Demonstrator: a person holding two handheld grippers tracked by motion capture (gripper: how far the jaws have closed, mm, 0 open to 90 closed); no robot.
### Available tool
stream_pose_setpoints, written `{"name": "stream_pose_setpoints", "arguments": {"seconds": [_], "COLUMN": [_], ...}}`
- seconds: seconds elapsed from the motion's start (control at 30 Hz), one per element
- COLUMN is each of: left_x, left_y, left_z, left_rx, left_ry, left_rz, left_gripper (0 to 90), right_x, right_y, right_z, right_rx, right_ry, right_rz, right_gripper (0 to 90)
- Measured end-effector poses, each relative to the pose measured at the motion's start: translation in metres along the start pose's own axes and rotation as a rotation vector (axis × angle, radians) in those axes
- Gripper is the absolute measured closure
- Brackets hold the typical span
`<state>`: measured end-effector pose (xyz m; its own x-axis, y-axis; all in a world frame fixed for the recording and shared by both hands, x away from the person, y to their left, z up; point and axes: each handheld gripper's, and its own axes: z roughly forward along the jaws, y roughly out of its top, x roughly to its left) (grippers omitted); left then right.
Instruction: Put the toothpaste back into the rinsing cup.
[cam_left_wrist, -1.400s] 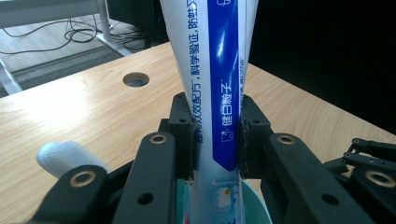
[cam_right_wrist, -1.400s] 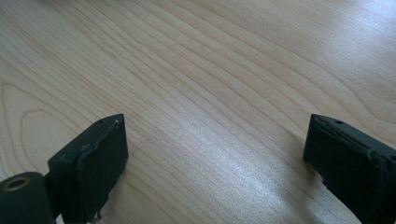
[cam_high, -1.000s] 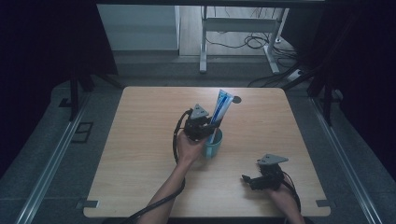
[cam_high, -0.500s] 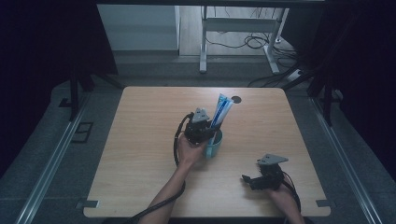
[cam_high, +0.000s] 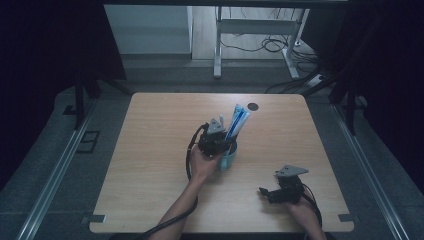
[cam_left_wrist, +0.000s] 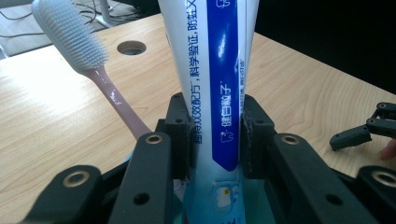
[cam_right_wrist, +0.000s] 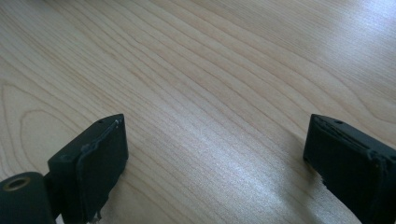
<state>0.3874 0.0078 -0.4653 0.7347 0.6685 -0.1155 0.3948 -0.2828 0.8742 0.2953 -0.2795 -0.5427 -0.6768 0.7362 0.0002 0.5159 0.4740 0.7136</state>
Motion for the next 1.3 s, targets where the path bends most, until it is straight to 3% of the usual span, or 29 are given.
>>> {"name": "stream_pose_setpoints", "arguments": {"seconds": [0.4,0.43,0.53,1.0,1.3], "left_x": [-0.0029,-0.0032,-0.0022,-0.0017,0.0004], "left_y": [-0.0006,-0.002,-0.0027,-0.0016,-0.0026], "left_z": [-0.0016,-0.0014,-0.003,-0.0027,-0.0096], "left_rx": [0.058,0.067,0.06,0.079,0.077], "left_ry": [0.026,0.038,0.03,0.022,0.023], "left_rz": [0.038,0.056,0.037,0.026,0.016], "left_gripper": [65.6,65.3,65.3,63.9,48.6], "right_x": [0.0,0.0,0.0,0.0,0.0], "right_y": [0.0,0.0,0.0,0.0,0.0], "right_z": [0.0,0.0,0.0,0.0,0.0], "right_rx": [0.0,0.0,0.0,0.0,0.0], "right_ry": [0.0,0.0,0.0,0.0,0.0], "right_rz": [-0.001,0.0,0.0,0.0,0.0], "right_gripper": [6.3,6.3,6.4,6.3,6.4]}}
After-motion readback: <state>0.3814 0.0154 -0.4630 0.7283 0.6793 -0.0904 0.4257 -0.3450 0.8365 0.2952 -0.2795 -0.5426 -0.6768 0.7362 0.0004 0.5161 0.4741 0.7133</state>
